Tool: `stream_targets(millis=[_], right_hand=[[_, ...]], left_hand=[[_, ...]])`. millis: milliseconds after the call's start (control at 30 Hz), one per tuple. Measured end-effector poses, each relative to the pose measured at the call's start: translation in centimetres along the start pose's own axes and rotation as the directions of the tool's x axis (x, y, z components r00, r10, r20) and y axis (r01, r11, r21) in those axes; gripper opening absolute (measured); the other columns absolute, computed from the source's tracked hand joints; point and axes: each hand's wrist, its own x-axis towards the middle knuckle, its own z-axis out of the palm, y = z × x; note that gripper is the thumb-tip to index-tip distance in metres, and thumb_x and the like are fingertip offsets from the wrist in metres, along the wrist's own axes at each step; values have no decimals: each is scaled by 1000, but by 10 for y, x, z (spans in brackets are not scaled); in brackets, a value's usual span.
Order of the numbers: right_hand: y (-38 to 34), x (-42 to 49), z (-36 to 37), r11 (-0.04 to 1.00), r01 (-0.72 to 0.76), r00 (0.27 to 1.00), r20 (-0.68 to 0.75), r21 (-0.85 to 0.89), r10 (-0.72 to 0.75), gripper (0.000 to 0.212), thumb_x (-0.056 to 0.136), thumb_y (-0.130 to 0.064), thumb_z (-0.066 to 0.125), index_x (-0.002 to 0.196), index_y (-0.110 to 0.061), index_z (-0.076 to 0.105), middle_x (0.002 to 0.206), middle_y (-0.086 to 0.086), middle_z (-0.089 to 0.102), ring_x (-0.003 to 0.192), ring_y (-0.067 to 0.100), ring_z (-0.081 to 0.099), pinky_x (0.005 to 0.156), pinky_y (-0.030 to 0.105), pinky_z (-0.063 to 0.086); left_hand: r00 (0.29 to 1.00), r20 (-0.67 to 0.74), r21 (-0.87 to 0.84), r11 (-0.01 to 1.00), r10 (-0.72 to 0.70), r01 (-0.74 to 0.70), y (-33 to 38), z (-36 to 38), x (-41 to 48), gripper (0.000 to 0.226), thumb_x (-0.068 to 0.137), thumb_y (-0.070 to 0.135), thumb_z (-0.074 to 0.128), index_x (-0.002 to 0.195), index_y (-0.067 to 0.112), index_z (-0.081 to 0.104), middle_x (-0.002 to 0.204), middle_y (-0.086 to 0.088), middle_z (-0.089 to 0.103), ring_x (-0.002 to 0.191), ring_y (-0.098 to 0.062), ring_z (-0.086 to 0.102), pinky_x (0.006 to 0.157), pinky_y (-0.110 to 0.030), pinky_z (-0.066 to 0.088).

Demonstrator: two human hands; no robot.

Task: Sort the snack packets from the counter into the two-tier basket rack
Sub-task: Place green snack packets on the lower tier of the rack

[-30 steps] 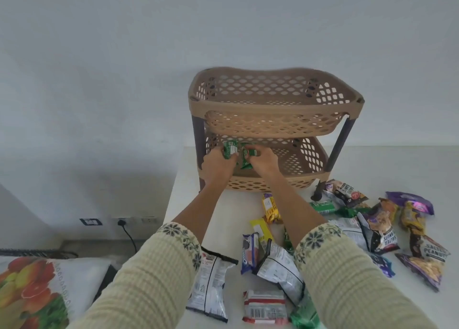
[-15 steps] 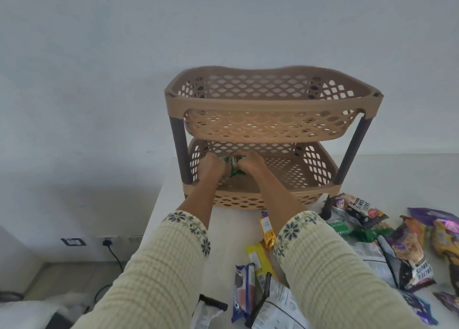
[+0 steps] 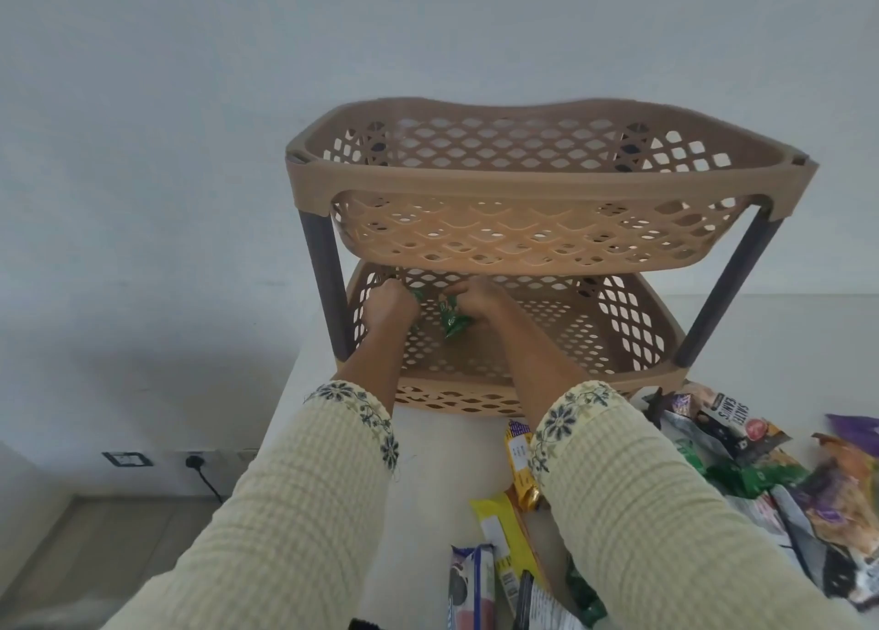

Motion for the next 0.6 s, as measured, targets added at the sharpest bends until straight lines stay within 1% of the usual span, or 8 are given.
stream_targets(millis=[100, 167, 200, 267, 300, 433, 533, 600], right_hand=[[-1, -6, -4, 1000, 5, 1000, 10, 26, -6, 45, 96, -4, 43, 130, -27, 61, 142, 13, 50, 105, 27, 60, 82, 34, 55], [-1, -14, -7, 999, 26, 1000, 1, 20, -26, 51, 94, 0, 41, 135, -26, 57, 144, 13, 48, 90, 20, 59, 67, 27, 50], [0, -19, -8, 999, 34, 999, -10, 21, -34, 52, 93, 0, 41, 137, -25, 55, 144, 13, 48, 90, 19, 58, 70, 26, 50], [0, -31, -7, 999, 42, 999, -23, -1, -42, 49, 95, -4, 45, 141, -21, 50, 147, 14, 45, 113, 27, 56, 89, 31, 47], [-1, -39, -6, 998, 48, 998, -26, -28, -49, 48, 96, -7, 47, 142, -19, 47, 148, 14, 44, 122, 30, 52, 94, 33, 44], [-9, -74, 2, 960, 89, 996, 18, -265, -88, 47, 98, -21, 43, 145, -18, 39, 144, 18, 49, 131, 36, 46, 108, 46, 39], [-11, -108, 6, 917, 71, 997, 41, -392, -60, 55, 99, -27, 40, 152, -20, 25, 155, 19, 31, 147, 37, 20, 118, 53, 22], [-13, -132, 5, 906, 49, 999, 26, -421, -42, 54, 100, -26, 40, 152, -23, 26, 161, 16, 15, 150, 34, 4, 119, 55, 15]], left_hand=[[999, 26, 17, 999, 29, -30, 2, -4, -2, 32, 93, 15, 58, 125, 9, 60, 120, -12, 64, 108, -31, 61, 71, -33, 43], [998, 32, 39, 998, 52, -53, 3, -6, -7, 33, 95, 13, 54, 128, 8, 58, 123, -13, 63, 111, -31, 60, 74, -34, 44], [997, 33, 52, 996, 65, -67, 4, -7, -12, 34, 95, 12, 53, 128, 6, 56, 124, -14, 62, 112, -32, 60, 76, -35, 47], [992, 43, 113, 986, 122, -126, 6, -10, -24, 33, 95, 9, 51, 128, 5, 54, 123, -16, 61, 111, -33, 61, 83, -39, 51], [985, 48, 156, 973, 166, -172, 8, -13, -32, 33, 94, 8, 51, 127, 5, 53, 122, -16, 61, 110, -34, 61, 86, -40, 53], [945, 70, 208, 922, 319, -327, 13, -26, -68, 42, 94, 9, 49, 136, 5, 44, 125, -18, 59, 114, -37, 59, 90, -45, 52], [914, 103, 221, 887, 392, -405, 15, -38, -101, 46, 94, 11, 51, 139, 12, 41, 131, -14, 56, 116, -33, 57, 93, -48, 52], [899, 109, 243, 866, 423, -437, 13, -46, -122, 48, 93, 14, 55, 139, 15, 41, 133, -12, 55, 119, -33, 56, 95, -47, 51]])
